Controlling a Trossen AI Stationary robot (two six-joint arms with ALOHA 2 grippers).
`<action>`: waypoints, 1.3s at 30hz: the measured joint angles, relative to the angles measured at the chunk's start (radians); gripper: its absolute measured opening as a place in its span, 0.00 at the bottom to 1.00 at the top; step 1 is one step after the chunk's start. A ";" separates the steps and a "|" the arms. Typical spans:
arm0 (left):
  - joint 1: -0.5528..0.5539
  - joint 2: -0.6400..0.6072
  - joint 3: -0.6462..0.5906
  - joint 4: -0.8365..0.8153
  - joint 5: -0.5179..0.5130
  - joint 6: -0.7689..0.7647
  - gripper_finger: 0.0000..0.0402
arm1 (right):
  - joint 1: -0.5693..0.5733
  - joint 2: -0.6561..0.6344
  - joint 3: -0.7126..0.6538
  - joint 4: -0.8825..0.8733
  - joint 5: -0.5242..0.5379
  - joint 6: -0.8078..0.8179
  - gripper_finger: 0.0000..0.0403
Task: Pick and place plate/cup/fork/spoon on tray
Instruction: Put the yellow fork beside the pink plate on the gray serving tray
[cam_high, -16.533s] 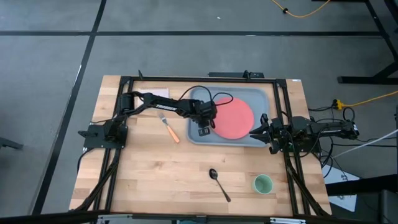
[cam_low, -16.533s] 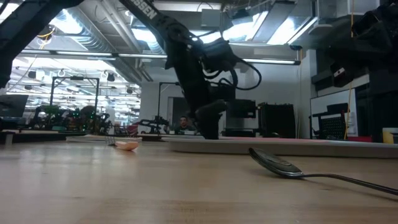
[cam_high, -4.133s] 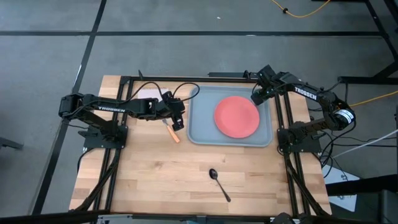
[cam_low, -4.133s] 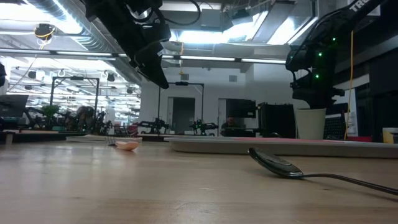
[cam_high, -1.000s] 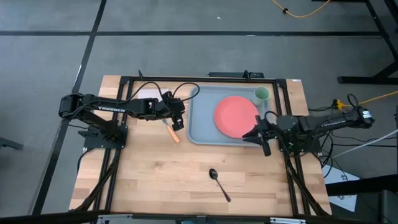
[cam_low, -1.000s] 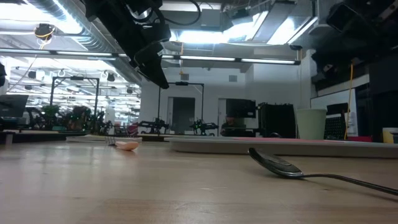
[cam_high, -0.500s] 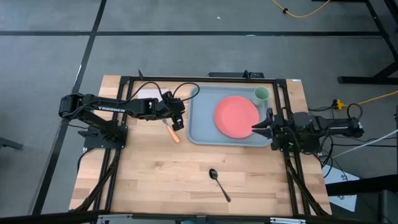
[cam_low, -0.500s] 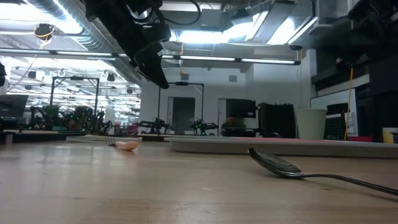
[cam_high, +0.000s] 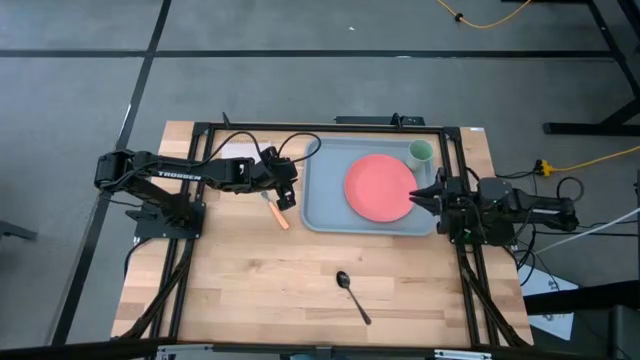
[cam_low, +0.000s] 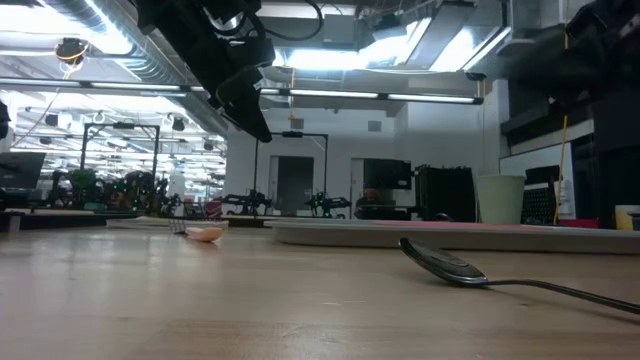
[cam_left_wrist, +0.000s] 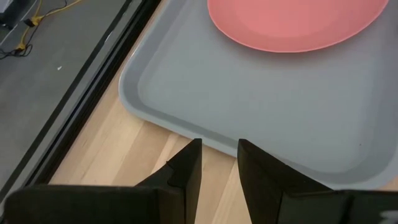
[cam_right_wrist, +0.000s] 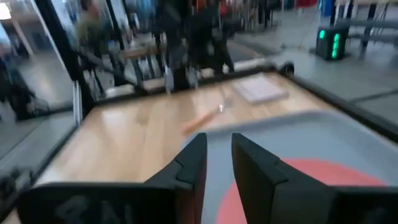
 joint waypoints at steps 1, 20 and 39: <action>0.000 0.000 0.000 0.000 0.000 0.000 0.24 | 0.000 0.000 -0.019 0.045 0.003 0.006 0.20; 0.000 0.000 0.000 0.004 0.000 0.000 0.24 | -0.013 0.019 -0.206 0.338 -0.022 -0.103 0.20; 0.000 0.000 0.000 0.003 0.000 0.000 0.24 | -0.013 0.056 -0.206 0.343 -0.018 -0.119 0.20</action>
